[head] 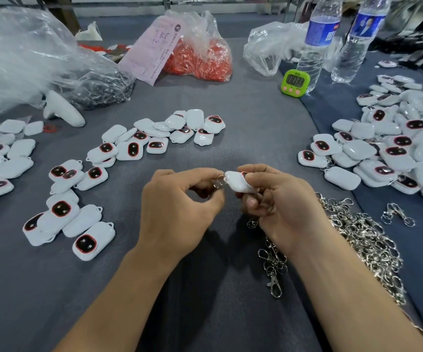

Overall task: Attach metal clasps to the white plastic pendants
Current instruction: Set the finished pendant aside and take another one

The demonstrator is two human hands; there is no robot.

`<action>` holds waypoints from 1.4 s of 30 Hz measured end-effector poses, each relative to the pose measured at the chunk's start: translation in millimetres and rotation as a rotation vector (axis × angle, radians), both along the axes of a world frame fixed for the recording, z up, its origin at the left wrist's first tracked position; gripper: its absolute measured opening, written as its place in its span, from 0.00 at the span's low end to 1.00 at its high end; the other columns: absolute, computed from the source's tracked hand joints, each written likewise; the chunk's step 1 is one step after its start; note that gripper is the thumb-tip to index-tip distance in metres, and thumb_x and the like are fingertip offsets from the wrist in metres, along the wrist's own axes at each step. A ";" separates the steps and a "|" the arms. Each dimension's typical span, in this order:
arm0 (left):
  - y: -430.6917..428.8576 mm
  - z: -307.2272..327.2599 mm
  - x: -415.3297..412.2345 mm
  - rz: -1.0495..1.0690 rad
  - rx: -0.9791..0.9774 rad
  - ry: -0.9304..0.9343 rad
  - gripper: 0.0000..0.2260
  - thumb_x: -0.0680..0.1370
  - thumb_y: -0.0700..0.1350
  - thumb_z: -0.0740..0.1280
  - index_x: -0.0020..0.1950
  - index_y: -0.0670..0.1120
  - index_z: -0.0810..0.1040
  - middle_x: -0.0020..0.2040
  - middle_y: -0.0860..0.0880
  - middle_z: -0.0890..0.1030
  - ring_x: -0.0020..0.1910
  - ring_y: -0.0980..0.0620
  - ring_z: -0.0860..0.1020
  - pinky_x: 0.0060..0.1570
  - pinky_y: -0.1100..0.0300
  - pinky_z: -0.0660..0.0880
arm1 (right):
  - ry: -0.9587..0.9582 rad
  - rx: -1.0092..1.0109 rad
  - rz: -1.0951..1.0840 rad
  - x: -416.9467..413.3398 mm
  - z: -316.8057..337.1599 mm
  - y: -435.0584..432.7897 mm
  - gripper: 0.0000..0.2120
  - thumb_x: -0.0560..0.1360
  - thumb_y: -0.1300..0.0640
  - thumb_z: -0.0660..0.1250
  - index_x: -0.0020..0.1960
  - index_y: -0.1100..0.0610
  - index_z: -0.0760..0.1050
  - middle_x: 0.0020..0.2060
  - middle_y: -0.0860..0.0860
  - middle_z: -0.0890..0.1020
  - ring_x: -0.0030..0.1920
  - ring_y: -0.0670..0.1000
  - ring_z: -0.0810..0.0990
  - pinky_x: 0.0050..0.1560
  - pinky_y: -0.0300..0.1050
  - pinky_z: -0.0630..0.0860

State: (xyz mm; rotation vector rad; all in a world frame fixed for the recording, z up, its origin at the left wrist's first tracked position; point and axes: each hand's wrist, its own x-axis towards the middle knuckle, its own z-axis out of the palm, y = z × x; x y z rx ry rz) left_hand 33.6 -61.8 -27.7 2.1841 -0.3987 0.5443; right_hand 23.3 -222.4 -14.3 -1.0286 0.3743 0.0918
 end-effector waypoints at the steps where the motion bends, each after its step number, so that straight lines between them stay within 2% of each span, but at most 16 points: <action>1: -0.3 -0.4 -1.2 0.017 0.025 -0.027 0.12 0.69 0.51 0.73 0.52 0.62 0.84 0.37 0.66 0.82 0.43 0.57 0.77 0.50 0.72 0.68 | 0.002 -0.011 0.003 0.0 0.2 -0.1 0.09 0.77 0.72 0.60 0.47 0.63 0.78 0.31 0.58 0.80 0.22 0.47 0.71 0.20 0.35 0.60; 3: -1.6 -0.9 -3.0 0.021 0.060 -0.104 0.14 0.70 0.50 0.72 0.55 0.60 0.85 0.38 0.64 0.82 0.44 0.63 0.71 0.46 0.69 0.66 | 0.009 -0.027 0.006 -0.1 0.4 -0.4 0.09 0.77 0.72 0.60 0.47 0.63 0.78 0.30 0.57 0.80 0.22 0.47 0.70 0.20 0.35 0.61; 5: -2.5 -1.9 -3.5 0.009 0.095 -0.197 0.12 0.71 0.49 0.71 0.53 0.56 0.86 0.38 0.61 0.83 0.43 0.71 0.70 0.45 0.61 0.65 | 0.016 -0.040 -0.002 0.0 0.3 -0.5 0.09 0.77 0.71 0.61 0.47 0.63 0.78 0.29 0.56 0.80 0.22 0.47 0.70 0.20 0.34 0.60; 6: -2.5 -2.2 -3.3 0.007 0.110 -0.218 0.11 0.72 0.48 0.71 0.53 0.55 0.86 0.38 0.60 0.84 0.42 0.70 0.71 0.46 0.59 0.65 | 0.020 -0.046 -0.011 0.1 0.3 -0.3 0.09 0.77 0.71 0.61 0.46 0.63 0.79 0.29 0.56 0.80 0.22 0.47 0.70 0.20 0.34 0.60; 9: -0.2 -3.3 -1.8 -0.004 0.172 -0.231 0.09 0.73 0.46 0.72 0.52 0.52 0.87 0.37 0.56 0.85 0.34 0.58 0.76 0.48 0.58 0.63 | 0.031 -0.066 -0.034 0.9 0.1 0.2 0.09 0.76 0.71 0.61 0.46 0.62 0.79 0.30 0.57 0.80 0.21 0.47 0.70 0.20 0.35 0.60; 12: 0.6 -3.2 -0.6 -0.008 0.255 -0.237 0.08 0.73 0.45 0.73 0.50 0.50 0.88 0.35 0.55 0.85 0.32 0.54 0.78 0.49 0.56 0.64 | 0.034 -0.080 -0.041 1.1 -0.4 -0.2 0.09 0.76 0.71 0.61 0.47 0.62 0.78 0.29 0.56 0.80 0.21 0.47 0.69 0.20 0.35 0.59; 20: 5.0 -1.8 2.0 -0.015 0.366 -0.286 0.04 0.74 0.46 0.72 0.44 0.52 0.87 0.35 0.57 0.83 0.34 0.54 0.78 0.51 0.58 0.60 | 0.041 -0.126 -0.043 1.5 -1.4 -1.5 0.08 0.76 0.71 0.62 0.46 0.63 0.79 0.31 0.59 0.78 0.20 0.47 0.68 0.19 0.35 0.56; 22: 3.3 -2.2 1.2 -0.005 0.312 -0.233 0.04 0.73 0.46 0.73 0.44 0.54 0.87 0.36 0.57 0.84 0.35 0.55 0.78 0.51 0.58 0.61 | 0.031 -0.121 -0.046 1.3 -1.2 -0.9 0.08 0.76 0.71 0.61 0.46 0.63 0.78 0.31 0.58 0.78 0.20 0.47 0.67 0.20 0.35 0.56; 24: 1.6 -1.2 0.5 -0.028 0.153 -0.069 0.04 0.72 0.48 0.75 0.44 0.56 0.87 0.36 0.59 0.84 0.37 0.59 0.79 0.52 0.59 0.68 | 0.017 -0.100 -0.055 1.1 -0.9 -0.9 0.09 0.76 0.71 0.62 0.46 0.63 0.79 0.30 0.57 0.80 0.21 0.47 0.68 0.19 0.35 0.58; 26: 0.7 1.6 1.6 -0.064 -0.061 0.127 0.05 0.71 0.48 0.78 0.44 0.57 0.87 0.37 0.63 0.84 0.39 0.62 0.81 0.46 0.68 0.74 | 0.001 -0.076 -0.063 0.5 -0.7 -1.2 0.09 0.76 0.71 0.63 0.46 0.62 0.80 0.31 0.57 0.81 0.22 0.48 0.69 0.20 0.35 0.61; 29: -1.6 3.8 2.8 -0.054 -0.184 0.217 0.05 0.71 0.46 0.78 0.41 0.57 0.87 0.36 0.65 0.83 0.38 0.66 0.80 0.40 0.77 0.70 | -0.025 -0.089 -0.043 -0.9 -1.3 -1.0 0.09 0.77 0.70 0.64 0.47 0.60 0.80 0.33 0.56 0.83 0.24 0.49 0.71 0.22 0.36 0.65; 33: -1.4 2.6 4.5 -0.079 -0.232 0.274 0.05 0.71 0.44 0.78 0.39 0.55 0.87 0.35 0.59 0.83 0.35 0.61 0.79 0.37 0.72 0.69 | -0.090 -0.175 -0.034 -1.7 -2.5 -0.2 0.10 0.76 0.70 0.64 0.46 0.58 0.80 0.32 0.54 0.82 0.23 0.49 0.70 0.24 0.38 0.64; 36: -0.4 2.4 2.4 -0.065 0.030 0.164 0.04 0.71 0.45 0.77 0.38 0.53 0.87 0.32 0.55 0.82 0.36 0.55 0.77 0.39 0.64 0.69 | -0.272 -0.503 -0.074 -4.0 -5.7 3.5 0.10 0.73 0.69 0.69 0.45 0.55 0.82 0.32 0.51 0.82 0.25 0.48 0.72 0.27 0.42 0.68; 38: 1.1 3.0 0.7 -0.053 0.275 -0.005 0.04 0.72 0.45 0.73 0.39 0.50 0.87 0.32 0.53 0.81 0.35 0.51 0.75 0.42 0.62 0.64 | -0.403 -0.787 -0.088 -7.8 -8.1 8.6 0.07 0.70 0.61 0.71 0.45 0.51 0.83 0.32 0.49 0.82 0.28 0.50 0.74 0.31 0.47 0.73; 40: 4.0 1.7 0.6 -0.053 0.408 -0.105 0.06 0.72 0.45 0.71 0.39 0.46 0.86 0.33 0.51 0.81 0.35 0.49 0.75 0.45 0.62 0.62 | -0.448 -0.870 -0.079 -10.9 -9.0 12.9 0.07 0.69 0.56 0.71 0.46 0.48 0.83 0.33 0.49 0.82 0.30 0.54 0.77 0.34 0.51 0.77; 42: 4.8 -0.4 0.7 -0.046 0.430 -0.135 0.05 0.71 0.45 0.71 0.39 0.46 0.86 0.33 0.51 0.81 0.35 0.49 0.75 0.47 0.60 0.63 | -0.429 -0.829 -0.096 -10.5 -9.1 13.6 0.07 0.70 0.58 0.71 0.46 0.49 0.83 0.32 0.50 0.82 0.29 0.52 0.76 0.32 0.50 0.76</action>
